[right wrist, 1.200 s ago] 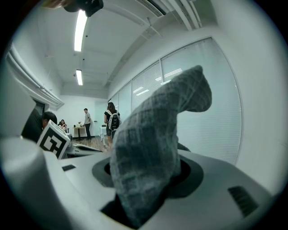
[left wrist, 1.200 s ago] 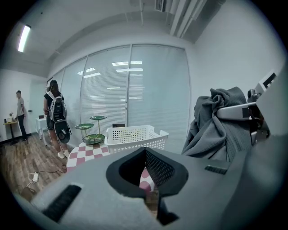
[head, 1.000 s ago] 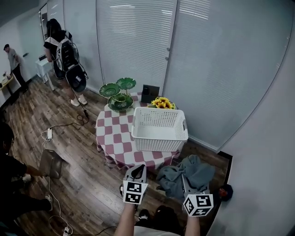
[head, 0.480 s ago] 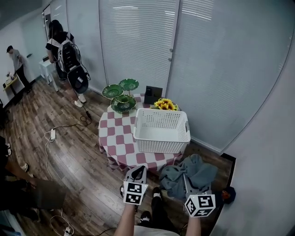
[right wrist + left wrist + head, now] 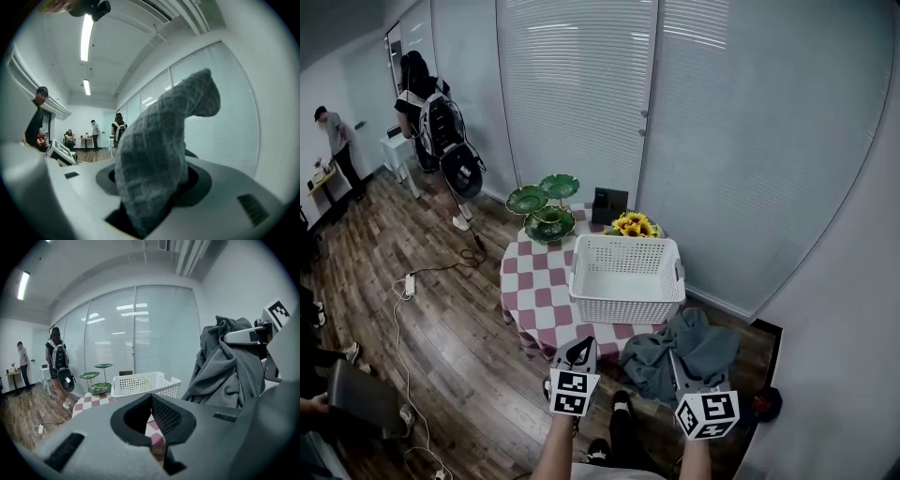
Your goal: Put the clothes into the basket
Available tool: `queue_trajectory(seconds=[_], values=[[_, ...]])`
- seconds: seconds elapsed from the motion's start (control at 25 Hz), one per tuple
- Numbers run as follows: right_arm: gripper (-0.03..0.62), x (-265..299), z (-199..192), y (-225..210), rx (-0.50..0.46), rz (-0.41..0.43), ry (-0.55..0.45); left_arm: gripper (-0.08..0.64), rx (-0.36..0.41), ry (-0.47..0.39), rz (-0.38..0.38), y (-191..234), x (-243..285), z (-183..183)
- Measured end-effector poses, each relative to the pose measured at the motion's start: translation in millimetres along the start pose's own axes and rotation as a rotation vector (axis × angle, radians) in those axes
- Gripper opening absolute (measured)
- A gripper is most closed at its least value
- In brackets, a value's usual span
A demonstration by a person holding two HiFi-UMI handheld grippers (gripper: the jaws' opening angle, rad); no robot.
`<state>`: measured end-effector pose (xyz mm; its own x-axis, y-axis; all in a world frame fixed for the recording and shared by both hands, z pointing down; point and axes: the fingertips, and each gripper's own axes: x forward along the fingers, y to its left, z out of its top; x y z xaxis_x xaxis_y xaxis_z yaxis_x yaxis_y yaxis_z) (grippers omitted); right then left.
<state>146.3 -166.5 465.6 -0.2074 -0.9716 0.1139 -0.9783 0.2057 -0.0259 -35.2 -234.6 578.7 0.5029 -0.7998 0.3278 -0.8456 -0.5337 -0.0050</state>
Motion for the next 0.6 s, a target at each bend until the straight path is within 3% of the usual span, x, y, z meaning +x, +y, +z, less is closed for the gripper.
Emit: queue_trajectory(seconds=[0.32,0.6], values=[[0.218,16,11,4,-0.027,0.034,-0.009,0.014,-0.018,0.000,0.005,8,16,0],[0.218,37,15,-2,-0.022,0.033,-0.005,0.015,-0.035,0.030,-0.077,-10,38,-16]])
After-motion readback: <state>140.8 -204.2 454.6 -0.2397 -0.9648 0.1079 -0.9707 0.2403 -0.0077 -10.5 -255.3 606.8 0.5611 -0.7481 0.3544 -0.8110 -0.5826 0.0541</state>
